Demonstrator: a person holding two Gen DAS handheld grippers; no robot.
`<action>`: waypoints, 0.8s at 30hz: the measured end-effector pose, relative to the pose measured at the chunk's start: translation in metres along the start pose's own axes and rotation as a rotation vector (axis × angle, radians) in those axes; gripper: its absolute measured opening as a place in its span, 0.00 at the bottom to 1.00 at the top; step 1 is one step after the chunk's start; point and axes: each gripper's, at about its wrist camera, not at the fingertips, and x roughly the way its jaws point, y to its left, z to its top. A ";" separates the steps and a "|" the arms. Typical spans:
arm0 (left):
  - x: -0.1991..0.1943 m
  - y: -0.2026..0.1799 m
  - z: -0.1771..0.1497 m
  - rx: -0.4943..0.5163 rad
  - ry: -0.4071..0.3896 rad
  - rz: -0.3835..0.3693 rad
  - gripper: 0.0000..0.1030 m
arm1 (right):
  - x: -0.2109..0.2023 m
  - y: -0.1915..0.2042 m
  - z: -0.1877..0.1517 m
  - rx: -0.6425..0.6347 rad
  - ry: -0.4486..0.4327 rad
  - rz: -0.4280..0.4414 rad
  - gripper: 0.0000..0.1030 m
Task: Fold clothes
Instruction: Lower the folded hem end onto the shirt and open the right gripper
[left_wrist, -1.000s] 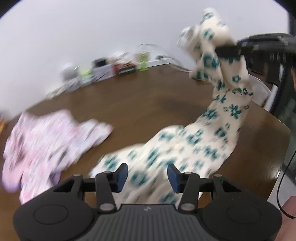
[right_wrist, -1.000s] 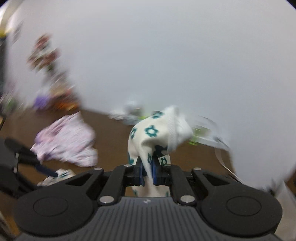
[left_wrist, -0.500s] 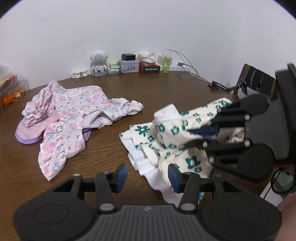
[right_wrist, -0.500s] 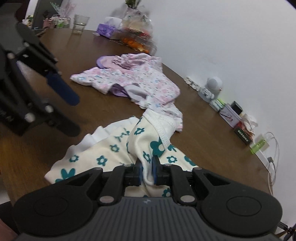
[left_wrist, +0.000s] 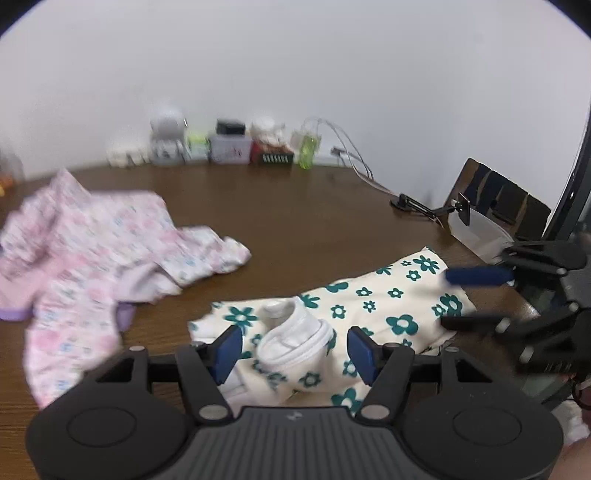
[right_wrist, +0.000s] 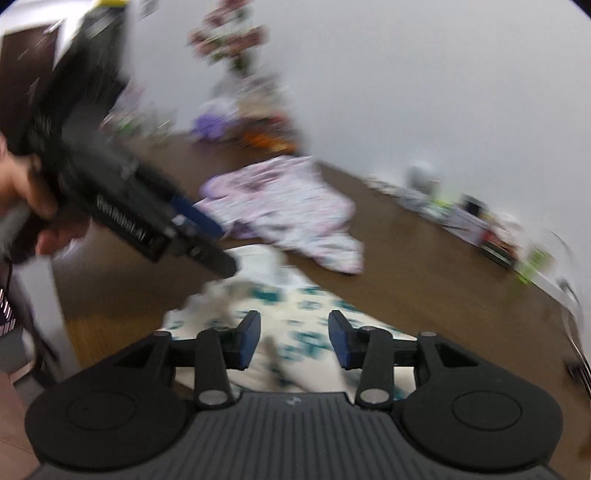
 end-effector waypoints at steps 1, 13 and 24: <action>0.009 0.002 0.001 -0.017 0.023 -0.007 0.57 | -0.004 -0.012 -0.004 0.030 0.001 -0.038 0.42; 0.017 0.001 -0.022 -0.083 0.084 0.057 0.11 | 0.037 -0.059 -0.045 0.144 0.075 -0.098 0.33; -0.020 -0.011 0.006 -0.016 -0.050 0.159 0.50 | 0.017 -0.065 -0.047 0.192 0.018 -0.072 0.37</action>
